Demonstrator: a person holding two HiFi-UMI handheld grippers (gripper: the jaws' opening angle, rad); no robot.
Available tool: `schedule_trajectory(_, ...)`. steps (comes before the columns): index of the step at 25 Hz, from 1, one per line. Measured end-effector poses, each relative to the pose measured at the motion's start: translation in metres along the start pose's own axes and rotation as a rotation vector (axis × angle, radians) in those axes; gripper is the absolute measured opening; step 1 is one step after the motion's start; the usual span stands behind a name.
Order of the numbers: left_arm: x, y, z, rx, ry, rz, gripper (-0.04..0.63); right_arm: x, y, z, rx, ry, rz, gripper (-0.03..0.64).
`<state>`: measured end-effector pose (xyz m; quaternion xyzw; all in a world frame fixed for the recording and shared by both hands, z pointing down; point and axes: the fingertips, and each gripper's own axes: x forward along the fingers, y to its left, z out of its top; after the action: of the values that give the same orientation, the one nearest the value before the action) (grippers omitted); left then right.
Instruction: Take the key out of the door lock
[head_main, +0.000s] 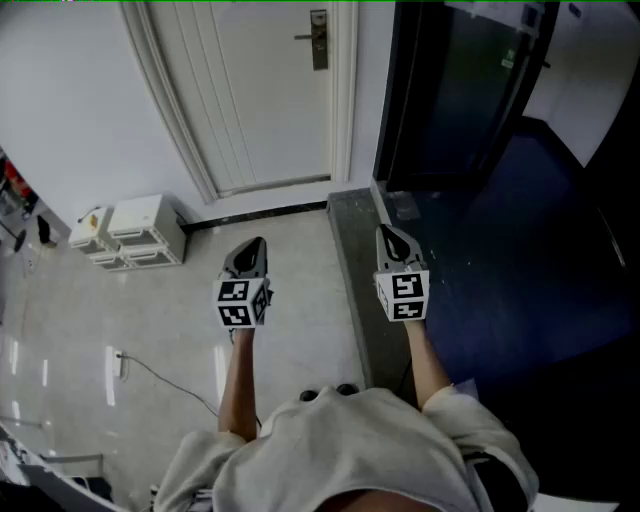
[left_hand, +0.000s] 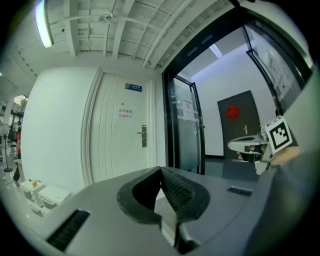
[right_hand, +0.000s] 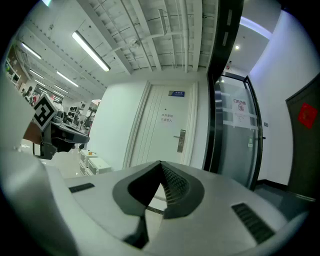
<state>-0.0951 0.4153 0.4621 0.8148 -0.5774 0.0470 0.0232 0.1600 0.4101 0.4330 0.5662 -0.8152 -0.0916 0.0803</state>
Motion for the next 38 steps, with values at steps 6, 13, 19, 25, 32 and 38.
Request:
schedule_trajectory(6, 0.002, -0.002, -0.001, -0.001, 0.002, -0.003, 0.018, 0.001, -0.002, -0.003, 0.003, 0.005, 0.001, 0.021)
schedule_trajectory(13, 0.003, -0.01, -0.001, 0.001, 0.004, -0.001, 0.018, -0.001, -0.008, -0.006, -0.001, 0.002, 0.0, 0.021)
schedule_trajectory(19, 0.011, -0.02, -0.002, -0.001, 0.012, 0.003, 0.018, -0.001, -0.02, -0.005, -0.008, -0.01, 0.001, 0.023)
schedule_trajectory(25, 0.023, -0.036, 0.001, 0.003, 0.016, 0.012, 0.018, 0.0, -0.038, -0.01, -0.009, -0.008, 0.012, 0.022)
schedule_trajectory(32, 0.041, -0.047, -0.006, -0.002, 0.027, 0.028, 0.018, 0.014, -0.054, -0.021, -0.008, -0.005, 0.039, 0.022)
schedule_trajectory(38, 0.061, -0.046, -0.012, -0.013, 0.042, 0.03, 0.018, 0.033, -0.06, -0.028, -0.008, 0.005, 0.056, 0.021)
